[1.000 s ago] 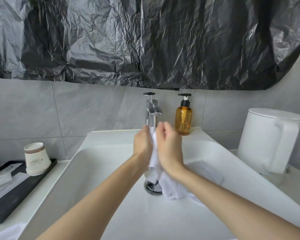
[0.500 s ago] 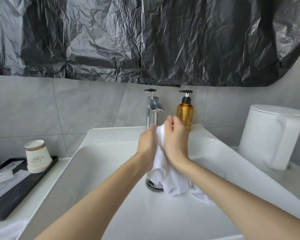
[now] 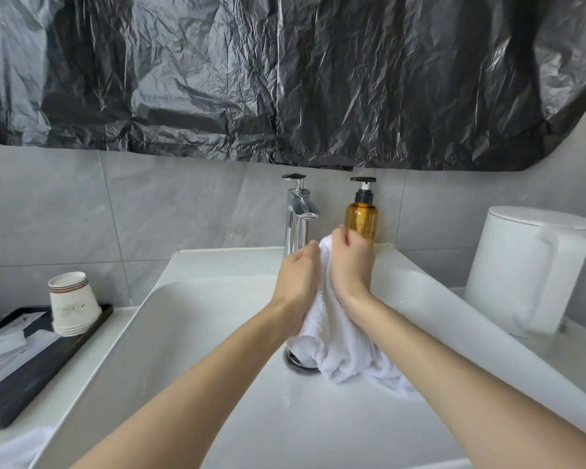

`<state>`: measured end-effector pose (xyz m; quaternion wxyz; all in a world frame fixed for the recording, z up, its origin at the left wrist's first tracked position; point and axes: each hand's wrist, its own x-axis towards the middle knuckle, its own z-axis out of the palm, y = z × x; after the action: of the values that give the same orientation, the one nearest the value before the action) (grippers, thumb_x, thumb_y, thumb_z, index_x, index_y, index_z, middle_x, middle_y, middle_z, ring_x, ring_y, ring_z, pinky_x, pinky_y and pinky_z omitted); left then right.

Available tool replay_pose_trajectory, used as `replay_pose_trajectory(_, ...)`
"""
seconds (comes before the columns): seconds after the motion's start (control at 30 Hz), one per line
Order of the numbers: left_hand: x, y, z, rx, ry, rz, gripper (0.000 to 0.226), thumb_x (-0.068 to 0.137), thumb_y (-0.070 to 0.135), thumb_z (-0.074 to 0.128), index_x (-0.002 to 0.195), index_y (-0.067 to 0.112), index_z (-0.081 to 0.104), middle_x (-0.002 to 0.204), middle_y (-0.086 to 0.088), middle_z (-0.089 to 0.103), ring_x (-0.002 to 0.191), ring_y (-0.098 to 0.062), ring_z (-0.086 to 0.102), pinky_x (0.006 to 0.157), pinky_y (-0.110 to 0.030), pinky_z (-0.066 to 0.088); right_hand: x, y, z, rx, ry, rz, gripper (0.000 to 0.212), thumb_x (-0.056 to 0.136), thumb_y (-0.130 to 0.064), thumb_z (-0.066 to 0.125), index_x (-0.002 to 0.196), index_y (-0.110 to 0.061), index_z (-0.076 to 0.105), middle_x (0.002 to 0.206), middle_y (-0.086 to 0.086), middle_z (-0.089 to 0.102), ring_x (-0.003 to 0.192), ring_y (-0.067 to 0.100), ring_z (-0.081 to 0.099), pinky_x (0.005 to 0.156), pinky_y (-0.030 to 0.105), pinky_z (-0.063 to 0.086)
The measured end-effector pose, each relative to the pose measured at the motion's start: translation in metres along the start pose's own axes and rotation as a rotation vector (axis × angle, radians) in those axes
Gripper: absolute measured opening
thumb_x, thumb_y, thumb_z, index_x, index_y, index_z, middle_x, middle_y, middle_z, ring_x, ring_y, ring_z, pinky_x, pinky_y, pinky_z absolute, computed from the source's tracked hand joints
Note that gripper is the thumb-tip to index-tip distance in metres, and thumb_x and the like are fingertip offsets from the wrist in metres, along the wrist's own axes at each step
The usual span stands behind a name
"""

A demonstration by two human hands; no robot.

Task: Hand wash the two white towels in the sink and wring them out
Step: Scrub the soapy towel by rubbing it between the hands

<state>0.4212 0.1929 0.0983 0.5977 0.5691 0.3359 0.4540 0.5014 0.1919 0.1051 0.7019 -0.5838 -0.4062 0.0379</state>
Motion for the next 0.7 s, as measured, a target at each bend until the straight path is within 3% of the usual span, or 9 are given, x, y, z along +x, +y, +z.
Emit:
replay_pose_trajectory(0.13, 0.003, 0.003, -0.006, -0.035, 0.06, 0.064, 0.03, 0.103, 0.024, 0.04, 0.084, 0.009, 0.058, 0.067, -0.007, 0.058, 0.057, -0.014, 0.055, 0.049, -0.018, 0.044, -0.018, 0.001, 0.001, 0.026, -0.107, -0.146, 0.046, 0.1, -0.014, 0.046, 0.057, -0.02, 0.029, 0.042, -0.009, 0.037, 0.045, 0.007, 0.031, 0.049, 0.024, 0.024)
replay_pose_trajectory(0.27, -0.001, 0.002, -0.002, -0.017, 0.005, 0.066, 0.025, 0.102, 0.025, 0.042, 0.087, 0.01, 0.052, 0.076, -0.012, 0.048, 0.069, -0.02, 0.047, 0.059, -0.028, 0.04, -0.005, -0.004, 0.002, 0.085, 0.025, 0.01, 0.046, 0.101, -0.014, 0.042, 0.056, -0.017, 0.033, 0.049, -0.005, 0.037, 0.043, 0.003, 0.038, 0.055, 0.029, 0.023)
replay_pose_trajectory(0.4, 0.007, 0.003, -0.011, -0.037, 0.084, 0.091, 0.028, 0.102, 0.023, 0.044, 0.082, 0.01, 0.057, 0.068, -0.006, 0.058, 0.059, -0.011, 0.055, 0.054, -0.018, 0.044, -0.025, -0.003, 0.003, 0.03, -0.172, -0.174, 0.047, 0.099, -0.017, 0.049, 0.056, -0.021, 0.03, 0.043, -0.01, 0.037, 0.048, 0.006, 0.028, 0.05, 0.024, 0.024)
replay_pose_trajectory(0.53, 0.002, 0.003, -0.003, -0.046, -0.004, 0.012, 0.021, 0.102, 0.028, 0.043, 0.093, 0.012, 0.054, 0.083, -0.013, 0.052, 0.075, -0.023, 0.049, 0.068, -0.031, 0.041, 0.0, -0.007, 0.004, 0.076, 0.019, 0.028, 0.05, 0.1, -0.014, 0.045, 0.052, -0.018, 0.03, 0.044, -0.007, 0.028, 0.047, 0.01, 0.025, 0.056, 0.031, 0.022)
replay_pose_trajectory(0.63, 0.008, 0.007, -0.008, -0.018, 0.148, 0.013, 0.023, 0.102, 0.023, 0.042, 0.087, 0.009, 0.053, 0.074, -0.012, 0.05, 0.064, -0.019, 0.047, 0.051, -0.019, 0.04, -0.036, 0.001, 0.004, 0.023, -0.119, -0.192, 0.047, 0.101, -0.019, 0.046, 0.057, -0.022, 0.03, 0.042, -0.008, 0.037, 0.046, 0.008, 0.029, 0.052, 0.029, 0.023)
replay_pose_trajectory(0.7, 0.006, 0.003, -0.011, -0.057, 0.164, -0.023, 0.025, 0.1, 0.022, 0.042, 0.082, 0.009, 0.053, 0.072, -0.01, 0.051, 0.061, -0.019, 0.048, 0.048, -0.021, 0.039, -0.031, 0.0, 0.005, 0.011, -0.156, -0.194, 0.048, 0.101, -0.019, 0.046, 0.057, -0.023, 0.028, 0.043, -0.008, 0.035, 0.048, 0.008, 0.027, 0.052, 0.029, 0.022)
